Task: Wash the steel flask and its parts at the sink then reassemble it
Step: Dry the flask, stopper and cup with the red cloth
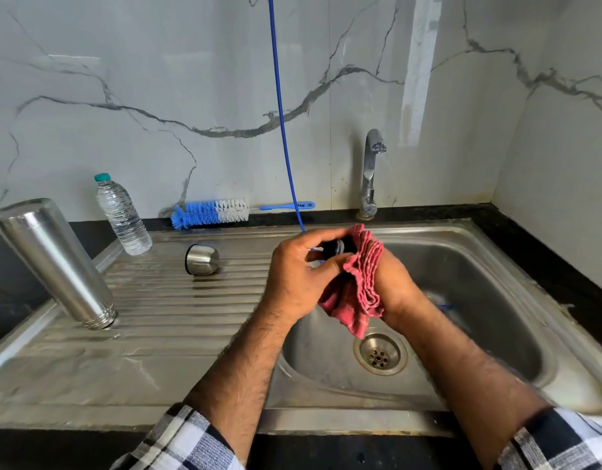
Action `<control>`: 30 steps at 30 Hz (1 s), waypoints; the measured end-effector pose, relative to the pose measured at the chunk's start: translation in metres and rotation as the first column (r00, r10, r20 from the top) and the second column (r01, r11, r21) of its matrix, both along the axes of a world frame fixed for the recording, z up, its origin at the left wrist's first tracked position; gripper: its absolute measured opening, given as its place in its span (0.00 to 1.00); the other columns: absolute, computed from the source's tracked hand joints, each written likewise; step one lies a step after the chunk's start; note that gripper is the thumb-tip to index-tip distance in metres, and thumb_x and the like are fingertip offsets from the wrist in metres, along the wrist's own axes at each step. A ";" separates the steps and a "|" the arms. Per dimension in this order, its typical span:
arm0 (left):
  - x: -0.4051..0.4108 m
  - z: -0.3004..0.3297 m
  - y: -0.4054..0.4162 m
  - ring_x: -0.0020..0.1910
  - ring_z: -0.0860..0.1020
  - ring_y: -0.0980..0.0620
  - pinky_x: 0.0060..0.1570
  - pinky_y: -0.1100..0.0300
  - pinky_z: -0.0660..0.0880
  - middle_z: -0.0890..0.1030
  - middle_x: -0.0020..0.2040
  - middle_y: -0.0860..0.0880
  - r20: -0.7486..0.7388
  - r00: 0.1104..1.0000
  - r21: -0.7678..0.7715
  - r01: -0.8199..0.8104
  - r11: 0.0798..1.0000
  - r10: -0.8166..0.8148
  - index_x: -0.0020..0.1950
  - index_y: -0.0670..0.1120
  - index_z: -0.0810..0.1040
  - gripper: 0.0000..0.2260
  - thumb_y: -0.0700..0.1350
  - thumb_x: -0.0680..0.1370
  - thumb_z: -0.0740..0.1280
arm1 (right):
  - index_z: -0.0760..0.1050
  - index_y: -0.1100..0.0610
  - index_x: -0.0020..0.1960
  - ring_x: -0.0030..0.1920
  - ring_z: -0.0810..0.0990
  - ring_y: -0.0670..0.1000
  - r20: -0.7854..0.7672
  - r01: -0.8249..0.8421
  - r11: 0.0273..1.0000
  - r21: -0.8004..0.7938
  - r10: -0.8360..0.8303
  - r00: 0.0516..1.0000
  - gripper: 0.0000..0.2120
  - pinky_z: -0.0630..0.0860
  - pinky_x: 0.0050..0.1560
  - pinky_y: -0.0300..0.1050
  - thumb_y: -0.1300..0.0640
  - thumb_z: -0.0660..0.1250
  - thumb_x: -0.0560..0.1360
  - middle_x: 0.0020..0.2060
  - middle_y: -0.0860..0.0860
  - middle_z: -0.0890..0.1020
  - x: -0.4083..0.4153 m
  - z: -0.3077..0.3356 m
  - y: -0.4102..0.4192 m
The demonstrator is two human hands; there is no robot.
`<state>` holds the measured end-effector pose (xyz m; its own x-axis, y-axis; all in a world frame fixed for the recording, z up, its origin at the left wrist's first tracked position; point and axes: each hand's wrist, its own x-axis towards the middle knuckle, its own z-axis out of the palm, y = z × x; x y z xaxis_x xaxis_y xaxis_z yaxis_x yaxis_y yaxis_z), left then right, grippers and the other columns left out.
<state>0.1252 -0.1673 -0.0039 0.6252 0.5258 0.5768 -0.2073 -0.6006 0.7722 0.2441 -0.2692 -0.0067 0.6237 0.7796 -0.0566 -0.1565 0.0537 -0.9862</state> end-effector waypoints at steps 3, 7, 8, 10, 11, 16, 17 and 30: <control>-0.001 -0.001 0.004 0.54 0.85 0.55 0.54 0.53 0.84 0.86 0.56 0.57 -0.033 0.995 0.046 -0.096 0.994 0.098 0.64 0.51 0.85 0.19 0.45 0.74 0.80 | 0.87 0.47 0.50 0.48 0.89 0.54 0.232 0.143 0.990 0.004 -0.140 0.963 0.17 0.82 0.54 0.50 0.40 0.63 0.85 0.42 0.51 0.90 -0.006 0.008 -0.007; -0.002 -0.006 0.010 0.48 0.86 0.54 0.52 0.50 0.85 0.88 0.52 0.54 -0.162 0.986 0.018 -0.038 0.999 0.040 0.64 0.49 0.85 0.16 0.39 0.77 0.77 | 0.86 0.49 0.52 0.49 0.89 0.53 0.213 0.202 0.978 -0.052 -0.187 0.959 0.24 0.81 0.61 0.57 0.34 0.59 0.83 0.43 0.50 0.90 -0.008 0.010 -0.011; 0.000 -0.007 0.008 0.48 0.87 0.53 0.52 0.49 0.85 0.88 0.51 0.53 -0.165 0.985 0.003 -0.041 0.999 0.041 0.62 0.49 0.86 0.14 0.40 0.77 0.76 | 0.85 0.49 0.52 0.49 0.88 0.52 0.268 0.243 0.968 -0.065 -0.218 0.938 0.24 0.81 0.61 0.58 0.33 0.59 0.83 0.43 0.50 0.89 -0.008 0.008 -0.009; 0.004 -0.006 0.001 0.47 0.87 0.47 0.51 0.47 0.85 0.89 0.47 0.49 -0.145 0.989 -0.181 -0.062 0.981 0.035 0.55 0.46 0.87 0.09 0.41 0.76 0.74 | 0.80 0.49 0.52 0.46 0.86 0.48 0.517 0.318 0.948 -0.019 -0.262 0.815 0.22 0.82 0.55 0.55 0.33 0.58 0.84 0.42 0.48 0.87 -0.008 0.004 -0.009; 0.005 -0.003 -0.003 0.45 0.87 0.44 0.49 0.47 0.85 0.88 0.45 0.45 -0.119 0.993 -0.351 -0.032 0.936 -0.010 0.51 0.43 0.87 0.06 0.39 0.77 0.71 | 0.78 0.49 0.52 0.43 0.85 0.46 0.649 0.323 0.945 0.041 -0.271 0.711 0.20 0.82 0.50 0.52 0.34 0.58 0.84 0.40 0.46 0.85 -0.009 0.004 -0.012; -0.005 0.005 -0.003 0.40 0.83 0.46 0.38 0.57 0.81 0.83 0.43 0.36 0.007 0.975 -0.731 0.156 0.665 -0.221 0.50 0.33 0.85 0.07 0.34 0.80 0.67 | 0.74 0.47 0.58 0.40 0.82 0.45 0.872 0.193 0.963 0.187 -0.253 0.419 0.18 0.77 0.41 0.46 0.35 0.56 0.84 0.40 0.44 0.82 -0.008 -0.003 -0.011; -0.003 0.000 -0.002 0.40 0.82 0.45 0.39 0.57 0.80 0.83 0.44 0.36 0.012 0.983 -0.674 0.142 0.725 -0.181 0.52 0.31 0.84 0.08 0.34 0.79 0.68 | 0.75 0.48 0.55 0.39 0.82 0.46 0.837 0.217 0.957 0.195 -0.277 0.471 0.18 0.77 0.41 0.47 0.35 0.55 0.84 0.37 0.45 0.82 -0.011 -0.001 -0.009; 0.002 -0.008 0.009 0.48 0.86 0.51 0.54 0.51 0.84 0.88 0.49 0.48 -0.049 0.997 -0.334 -0.067 0.940 0.053 0.59 0.42 0.85 0.10 0.33 0.79 0.71 | 0.89 0.55 0.45 0.40 0.88 0.57 -0.043 0.040 0.993 0.108 -0.035 0.998 0.24 0.86 0.50 0.55 0.44 0.61 0.86 0.42 0.62 0.88 -0.008 0.007 -0.009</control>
<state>0.1273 -0.1581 -0.0120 0.6047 0.7215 0.3372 -0.1453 -0.3164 0.9375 0.2361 -0.2786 0.0002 0.6513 0.7588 0.0008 -0.1929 0.1666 -0.9670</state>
